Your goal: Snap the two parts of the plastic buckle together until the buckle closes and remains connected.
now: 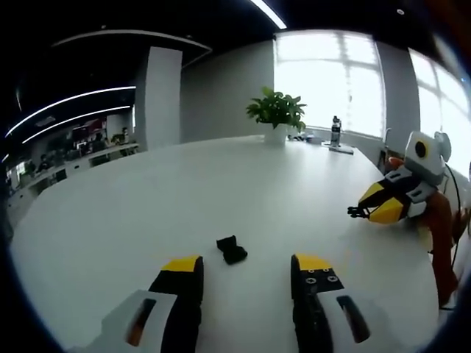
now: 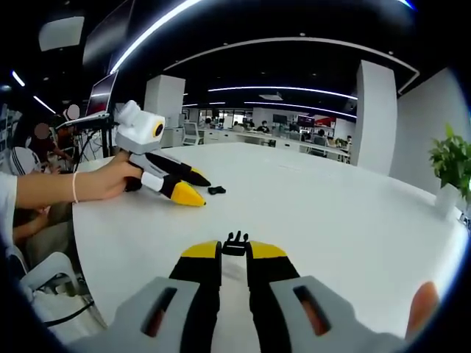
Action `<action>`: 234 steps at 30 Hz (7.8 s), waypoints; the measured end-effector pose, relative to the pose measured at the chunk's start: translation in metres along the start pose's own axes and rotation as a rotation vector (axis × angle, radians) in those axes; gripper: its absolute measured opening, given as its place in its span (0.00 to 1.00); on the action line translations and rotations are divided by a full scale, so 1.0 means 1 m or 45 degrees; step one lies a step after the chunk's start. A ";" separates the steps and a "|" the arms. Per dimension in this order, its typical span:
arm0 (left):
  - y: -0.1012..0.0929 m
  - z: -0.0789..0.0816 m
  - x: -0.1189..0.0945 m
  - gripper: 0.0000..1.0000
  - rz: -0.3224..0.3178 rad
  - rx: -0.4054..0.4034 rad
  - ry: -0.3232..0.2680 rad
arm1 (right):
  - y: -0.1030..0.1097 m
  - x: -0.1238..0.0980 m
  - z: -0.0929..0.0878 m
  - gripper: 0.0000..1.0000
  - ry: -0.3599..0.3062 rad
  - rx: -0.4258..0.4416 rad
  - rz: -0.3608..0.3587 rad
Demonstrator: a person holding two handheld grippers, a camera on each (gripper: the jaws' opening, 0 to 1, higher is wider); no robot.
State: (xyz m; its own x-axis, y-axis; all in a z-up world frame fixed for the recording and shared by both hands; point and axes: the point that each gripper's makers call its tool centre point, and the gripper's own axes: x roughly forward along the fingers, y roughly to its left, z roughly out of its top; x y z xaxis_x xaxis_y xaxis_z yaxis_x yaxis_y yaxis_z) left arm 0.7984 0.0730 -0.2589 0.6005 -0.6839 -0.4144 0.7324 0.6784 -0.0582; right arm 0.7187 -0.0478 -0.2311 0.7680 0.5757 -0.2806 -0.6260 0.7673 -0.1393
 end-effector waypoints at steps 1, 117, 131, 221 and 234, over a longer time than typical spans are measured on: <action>0.000 0.000 0.000 0.48 -0.001 0.002 0.001 | 0.000 0.000 0.000 0.13 0.000 -0.001 0.000; 0.005 0.006 -0.009 0.13 -0.070 0.040 -0.019 | 0.002 0.003 0.002 0.13 0.010 -0.027 0.008; 0.013 0.008 0.000 0.36 -0.071 0.048 -0.002 | 0.003 0.003 0.004 0.13 0.004 -0.037 0.007; -0.022 -0.026 -0.063 0.17 -0.063 0.043 0.070 | -0.021 -0.007 -0.007 0.13 0.020 -0.001 -0.077; -0.022 -0.033 -0.073 0.17 -0.021 -0.018 0.056 | -0.021 -0.007 -0.007 0.13 0.024 -0.006 -0.081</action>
State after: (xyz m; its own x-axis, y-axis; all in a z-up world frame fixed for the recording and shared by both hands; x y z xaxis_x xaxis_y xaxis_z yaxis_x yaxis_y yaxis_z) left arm 0.7279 0.1169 -0.2574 0.5734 -0.6825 -0.4531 0.7371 0.6712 -0.0782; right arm 0.7258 -0.0697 -0.2333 0.8034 0.5206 -0.2891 -0.5770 0.8005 -0.1620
